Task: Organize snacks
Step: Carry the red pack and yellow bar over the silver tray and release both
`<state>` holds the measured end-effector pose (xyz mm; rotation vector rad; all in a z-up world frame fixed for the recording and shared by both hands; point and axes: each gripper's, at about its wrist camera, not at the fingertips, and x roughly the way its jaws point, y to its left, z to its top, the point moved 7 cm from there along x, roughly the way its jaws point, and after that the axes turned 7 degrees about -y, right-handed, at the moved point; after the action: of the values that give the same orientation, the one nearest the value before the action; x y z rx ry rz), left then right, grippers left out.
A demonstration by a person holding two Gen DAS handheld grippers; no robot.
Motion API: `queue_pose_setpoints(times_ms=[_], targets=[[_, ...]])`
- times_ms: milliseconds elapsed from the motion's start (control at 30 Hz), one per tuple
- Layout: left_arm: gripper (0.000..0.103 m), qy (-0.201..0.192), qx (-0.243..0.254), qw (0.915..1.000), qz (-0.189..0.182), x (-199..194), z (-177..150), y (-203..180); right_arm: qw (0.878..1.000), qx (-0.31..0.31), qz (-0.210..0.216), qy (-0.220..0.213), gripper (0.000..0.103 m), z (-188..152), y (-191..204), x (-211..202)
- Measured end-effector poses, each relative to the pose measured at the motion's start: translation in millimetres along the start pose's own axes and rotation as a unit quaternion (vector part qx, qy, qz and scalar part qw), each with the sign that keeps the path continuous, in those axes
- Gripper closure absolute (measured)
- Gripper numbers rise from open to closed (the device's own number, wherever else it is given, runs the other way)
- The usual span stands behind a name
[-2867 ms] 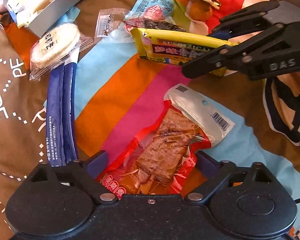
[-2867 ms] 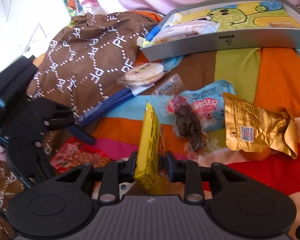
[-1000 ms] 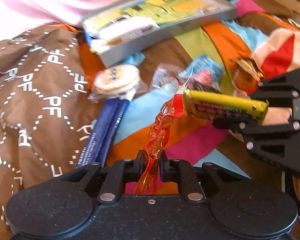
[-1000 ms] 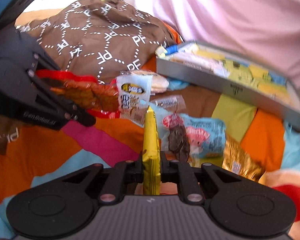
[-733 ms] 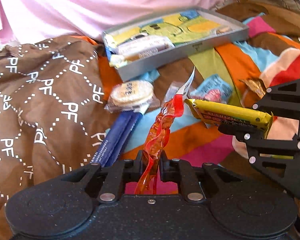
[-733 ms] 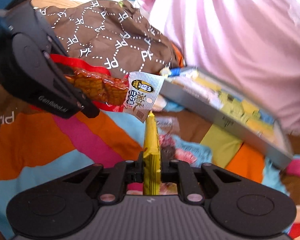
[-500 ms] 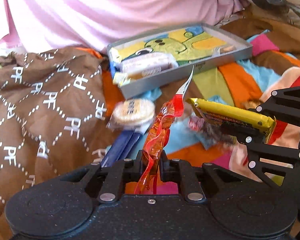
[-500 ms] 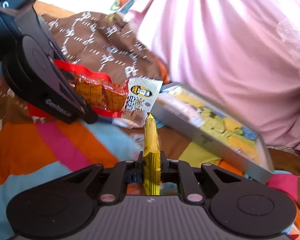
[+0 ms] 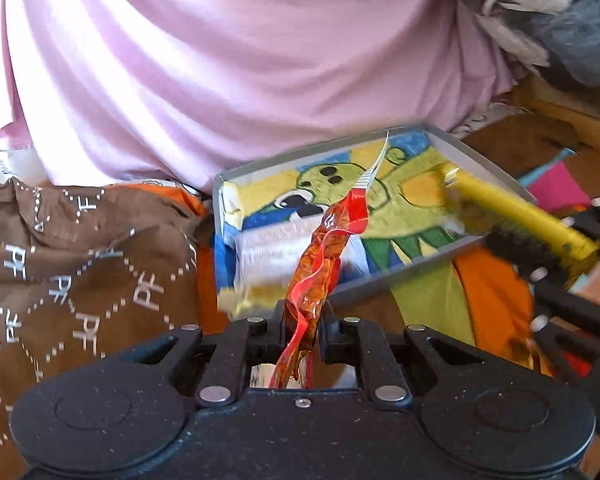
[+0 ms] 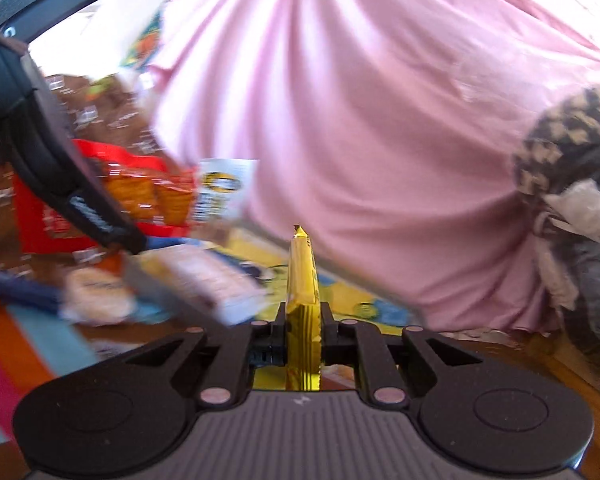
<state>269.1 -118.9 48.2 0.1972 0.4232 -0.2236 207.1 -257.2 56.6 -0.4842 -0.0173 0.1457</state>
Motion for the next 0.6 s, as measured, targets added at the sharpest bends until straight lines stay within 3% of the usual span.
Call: queue_pose_setpoints(times_ms=[167, 267, 600], targets=[[0.088, 0.033, -0.035, 0.9987, 0.015, 32, 30, -3, 0.998, 0.042, -0.045, 0.011, 0.089, -18, -43, 24], [0.088, 0.026, -0.046, 0.9983, 0.024, 49, 47, -11, 0.996, 0.063, -0.062, 0.020, 0.089, -29, -61, 36], [0.088, 0.052, -0.090, 0.9946, 0.010, 111, 62, -42, 0.991, 0.107, -0.078, 0.029, 0.089, -53, -77, 68]])
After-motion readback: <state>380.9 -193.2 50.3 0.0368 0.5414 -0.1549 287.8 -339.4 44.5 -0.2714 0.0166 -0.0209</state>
